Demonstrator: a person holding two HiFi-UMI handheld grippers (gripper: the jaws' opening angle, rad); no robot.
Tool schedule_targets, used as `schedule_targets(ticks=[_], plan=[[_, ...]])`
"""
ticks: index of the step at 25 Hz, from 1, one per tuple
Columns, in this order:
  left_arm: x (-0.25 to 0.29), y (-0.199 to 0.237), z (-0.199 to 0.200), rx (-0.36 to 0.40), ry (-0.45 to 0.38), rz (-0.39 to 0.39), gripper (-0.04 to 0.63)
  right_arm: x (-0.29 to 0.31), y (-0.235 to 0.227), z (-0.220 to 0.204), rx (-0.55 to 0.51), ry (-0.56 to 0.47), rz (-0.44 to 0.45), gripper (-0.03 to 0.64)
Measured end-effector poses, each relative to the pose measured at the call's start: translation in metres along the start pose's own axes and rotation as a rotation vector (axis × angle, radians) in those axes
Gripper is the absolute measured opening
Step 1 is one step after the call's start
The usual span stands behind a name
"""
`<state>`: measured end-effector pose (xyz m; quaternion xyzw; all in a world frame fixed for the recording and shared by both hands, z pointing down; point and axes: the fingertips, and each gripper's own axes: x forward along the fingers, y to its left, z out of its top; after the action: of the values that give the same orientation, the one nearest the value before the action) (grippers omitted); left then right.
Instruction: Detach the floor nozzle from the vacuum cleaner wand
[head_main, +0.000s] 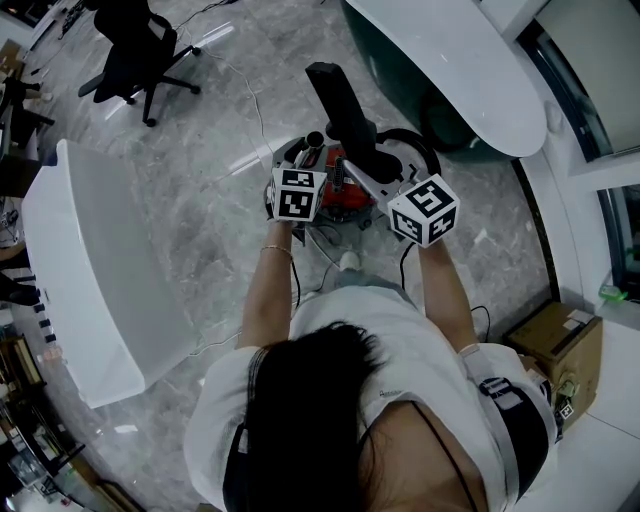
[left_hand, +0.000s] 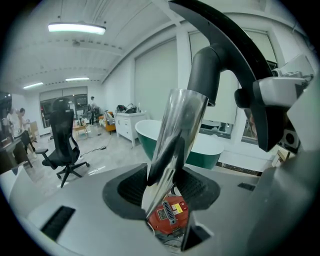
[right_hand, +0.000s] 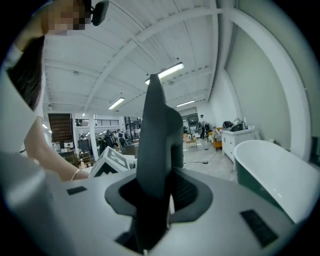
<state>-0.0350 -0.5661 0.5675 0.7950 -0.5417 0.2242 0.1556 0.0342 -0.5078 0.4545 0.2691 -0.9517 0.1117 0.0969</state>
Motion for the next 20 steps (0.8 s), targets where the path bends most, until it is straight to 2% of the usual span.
schedule_targets(ticks=[14, 20], plan=[[-0.0006, -0.0002, 0.0036, 0.002, -0.009, 0.007, 0.170, -0.0089, -0.0071, 0.0099, 0.080, -0.068, 0.019, 0.123], [-0.0006, -0.0020, 0.0026, -0.039, -0.012, -0.002, 0.170, -0.0093, -0.0096, 0.0080, 0.091, -0.069, 0.019, 0.123]])
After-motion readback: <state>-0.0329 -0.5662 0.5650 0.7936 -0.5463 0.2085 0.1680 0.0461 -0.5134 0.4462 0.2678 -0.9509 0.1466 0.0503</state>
